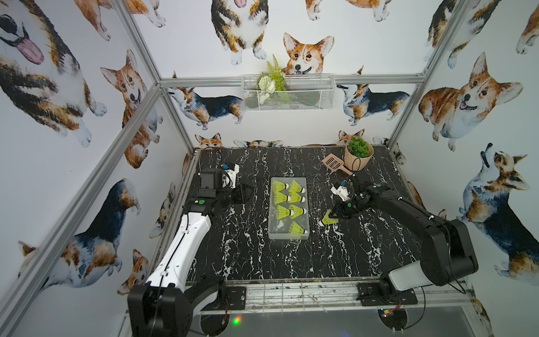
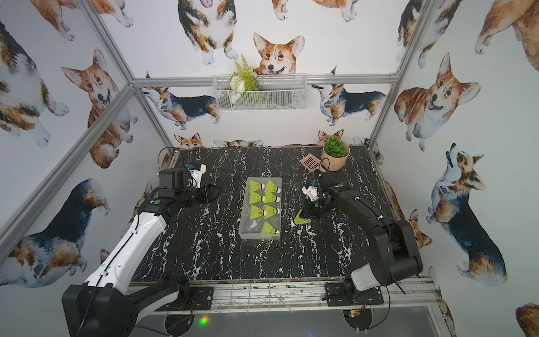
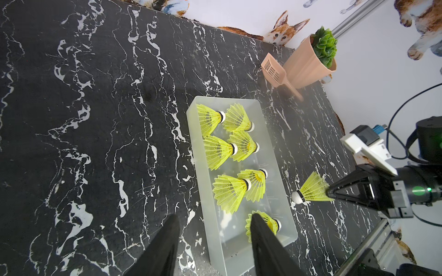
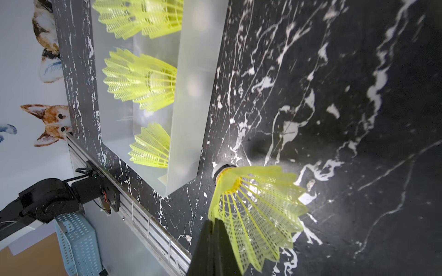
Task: Put the shuttlecocks into the storage box
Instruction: Adjust the shuttlecock at the center of the board.
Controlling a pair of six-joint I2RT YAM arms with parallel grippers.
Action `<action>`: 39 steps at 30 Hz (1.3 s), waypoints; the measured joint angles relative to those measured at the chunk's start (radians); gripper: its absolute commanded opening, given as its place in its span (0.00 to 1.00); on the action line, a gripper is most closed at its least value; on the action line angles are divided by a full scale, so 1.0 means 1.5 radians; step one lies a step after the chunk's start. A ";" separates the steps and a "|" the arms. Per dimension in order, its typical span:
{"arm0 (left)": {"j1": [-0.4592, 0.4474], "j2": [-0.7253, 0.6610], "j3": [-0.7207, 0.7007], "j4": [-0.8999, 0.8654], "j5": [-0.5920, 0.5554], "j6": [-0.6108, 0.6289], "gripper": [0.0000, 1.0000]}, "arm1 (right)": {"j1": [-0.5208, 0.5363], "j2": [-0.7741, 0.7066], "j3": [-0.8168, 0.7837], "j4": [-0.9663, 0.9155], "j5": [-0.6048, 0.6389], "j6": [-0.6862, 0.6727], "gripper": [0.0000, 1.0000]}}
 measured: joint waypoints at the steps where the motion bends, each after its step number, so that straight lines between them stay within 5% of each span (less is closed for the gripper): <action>1: 0.000 0.000 0.000 0.000 0.001 0.000 0.52 | 0.000 -0.001 -0.008 -0.002 0.001 0.000 0.08; 8: 0.003 0.003 0.000 0.000 0.004 0.000 0.52 | 0.000 0.017 -0.020 -0.005 0.034 0.000 0.14; 17: 0.003 0.003 0.000 0.000 0.004 0.000 0.52 | 0.000 0.033 0.015 -0.026 0.132 -0.008 0.43; 20: 0.003 0.003 0.000 0.000 0.004 0.001 0.51 | 0.000 0.001 0.015 -0.036 0.159 -0.008 0.44; 25: 0.003 0.003 0.000 0.000 0.004 0.001 0.51 | 0.010 -0.055 0.009 -0.053 0.184 -0.005 0.43; 32: 0.005 0.003 0.000 0.000 0.004 0.001 0.51 | 0.068 -0.113 -0.032 -0.069 0.192 0.032 0.23; 39: 0.007 -0.001 0.000 0.000 0.004 0.003 0.51 | 0.130 -0.134 -0.109 -0.034 0.194 0.109 0.16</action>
